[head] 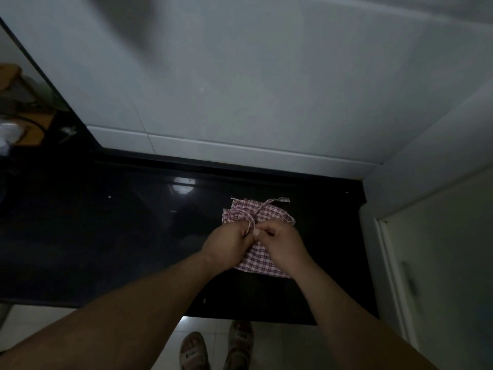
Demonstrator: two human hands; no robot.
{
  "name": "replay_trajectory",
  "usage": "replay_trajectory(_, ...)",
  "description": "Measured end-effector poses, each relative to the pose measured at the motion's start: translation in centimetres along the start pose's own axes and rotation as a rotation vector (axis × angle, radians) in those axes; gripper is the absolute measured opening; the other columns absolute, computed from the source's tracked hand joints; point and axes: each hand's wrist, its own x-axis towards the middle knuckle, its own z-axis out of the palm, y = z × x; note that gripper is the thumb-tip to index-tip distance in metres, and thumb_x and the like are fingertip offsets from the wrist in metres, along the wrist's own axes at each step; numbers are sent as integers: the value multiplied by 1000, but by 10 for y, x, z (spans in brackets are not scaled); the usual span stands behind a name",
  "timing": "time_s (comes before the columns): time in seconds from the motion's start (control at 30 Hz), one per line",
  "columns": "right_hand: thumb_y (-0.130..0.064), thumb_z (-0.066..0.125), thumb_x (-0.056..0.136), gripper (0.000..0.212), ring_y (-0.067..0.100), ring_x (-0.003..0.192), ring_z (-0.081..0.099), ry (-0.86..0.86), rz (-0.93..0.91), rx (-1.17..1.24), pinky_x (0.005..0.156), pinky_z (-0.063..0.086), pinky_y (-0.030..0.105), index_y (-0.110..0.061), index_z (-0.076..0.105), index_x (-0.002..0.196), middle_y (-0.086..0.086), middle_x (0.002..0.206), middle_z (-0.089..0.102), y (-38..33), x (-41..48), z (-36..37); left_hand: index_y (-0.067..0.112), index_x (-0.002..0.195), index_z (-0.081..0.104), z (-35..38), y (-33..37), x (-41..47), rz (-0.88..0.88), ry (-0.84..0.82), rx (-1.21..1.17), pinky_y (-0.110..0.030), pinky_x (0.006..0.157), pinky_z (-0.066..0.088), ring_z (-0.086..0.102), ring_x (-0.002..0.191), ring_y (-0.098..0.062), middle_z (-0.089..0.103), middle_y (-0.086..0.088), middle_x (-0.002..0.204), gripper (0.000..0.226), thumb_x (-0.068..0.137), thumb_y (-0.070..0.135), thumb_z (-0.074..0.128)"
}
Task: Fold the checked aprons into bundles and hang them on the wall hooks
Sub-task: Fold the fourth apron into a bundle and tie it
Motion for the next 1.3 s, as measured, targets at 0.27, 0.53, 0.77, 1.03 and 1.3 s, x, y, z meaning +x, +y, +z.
replay_trajectory(0.27, -26, 60, 102, 19, 14, 71, 60, 69, 133, 102, 68, 48, 33, -20, 68, 86, 3, 81, 70, -1, 8, -1, 36, 95, 39, -19, -5, -2, 169, 33, 317, -35, 79, 39, 61, 74, -19, 68, 4, 83, 17, 109, 46, 38)
replay_trajectory(0.53, -25, 57, 103, 26, 28, 74, 63, 306, 133, 126, 66, 52, 40, -19, 60, 78, 8, 78, 64, 22, -17, 5, 28, 108, 47, -21, -28, -4, 317, 64, 671, -37, 80, 29, 62, 71, -20, 68, 6, 82, 23, 105, 45, 31)
replay_trajectory(0.77, -28, 50, 105, 18, 14, 85, 68, 421, 91, 194, 78, 57, 40, -28, 62, 93, -5, 90, 71, -9, -18, 14, 26, 100, 45, -20, -22, -13, 281, 26, 796, -39, 74, 22, 61, 63, -22, 68, 3, 74, 11, 97, 36, 48)
replay_trajectory(1.03, -32, 53, 103, 19, 17, 71, 66, 9, -31, -278, 71, 59, 46, -27, 61, 87, -2, 77, 68, -19, 30, 20, 26, 110, 47, -34, -11, -16, 140, -58, 520, -37, 84, 34, 67, 85, -26, 72, -1, 95, 24, 111, 42, 30)
replay_trajectory(1.3, -15, 57, 96, 29, 17, 69, 62, -196, -145, -191, 69, 55, 42, -19, 61, 68, 7, 75, 69, -15, 22, 31, 14, 72, 69, -69, 24, 45, -243, 155, -269, -38, 81, 58, 69, 69, -23, 73, -2, 66, 57, 110, 44, 40)
